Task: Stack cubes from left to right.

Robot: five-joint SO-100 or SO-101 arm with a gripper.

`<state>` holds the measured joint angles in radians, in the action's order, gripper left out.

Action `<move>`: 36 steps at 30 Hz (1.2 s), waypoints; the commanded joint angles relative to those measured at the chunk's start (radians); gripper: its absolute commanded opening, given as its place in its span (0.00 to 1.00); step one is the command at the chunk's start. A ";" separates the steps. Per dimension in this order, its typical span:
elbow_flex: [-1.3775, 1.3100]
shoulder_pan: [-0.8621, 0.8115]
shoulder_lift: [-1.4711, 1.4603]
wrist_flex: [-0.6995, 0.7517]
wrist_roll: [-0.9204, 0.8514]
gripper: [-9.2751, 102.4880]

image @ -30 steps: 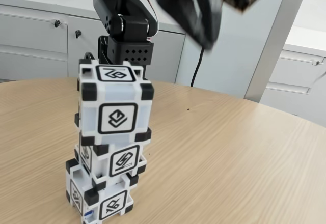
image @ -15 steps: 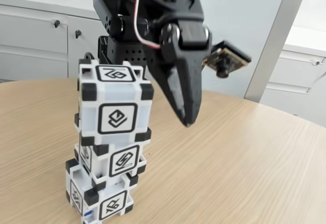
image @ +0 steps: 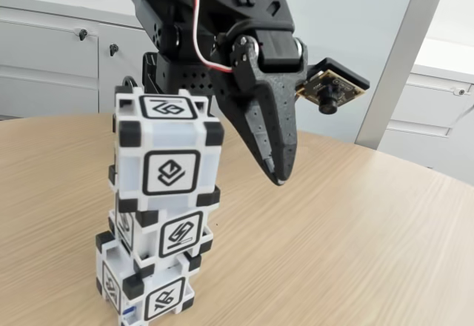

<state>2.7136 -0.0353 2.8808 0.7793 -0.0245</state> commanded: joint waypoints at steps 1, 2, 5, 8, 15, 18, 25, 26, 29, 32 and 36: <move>0.046 -0.008 0.124 -0.017 -0.006 0.08; 0.060 -0.006 0.161 -0.012 -0.008 0.08; 0.095 -0.008 0.230 -0.009 -0.012 0.08; 0.133 -0.008 0.239 -0.008 -0.028 0.08; 0.130 -0.011 0.244 0.163 -0.029 0.08; 0.127 -0.008 0.258 0.276 -0.040 0.08; 0.127 -0.009 0.258 0.321 -0.034 0.08; 0.127 -0.009 0.258 0.322 -0.032 0.08; 0.127 -0.008 0.258 0.324 -0.028 0.08; 0.127 0.006 0.258 0.327 -0.031 0.08; 0.127 0.006 0.252 0.328 0.015 0.08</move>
<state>2.8609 -0.0307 3.1309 1.1014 -0.0399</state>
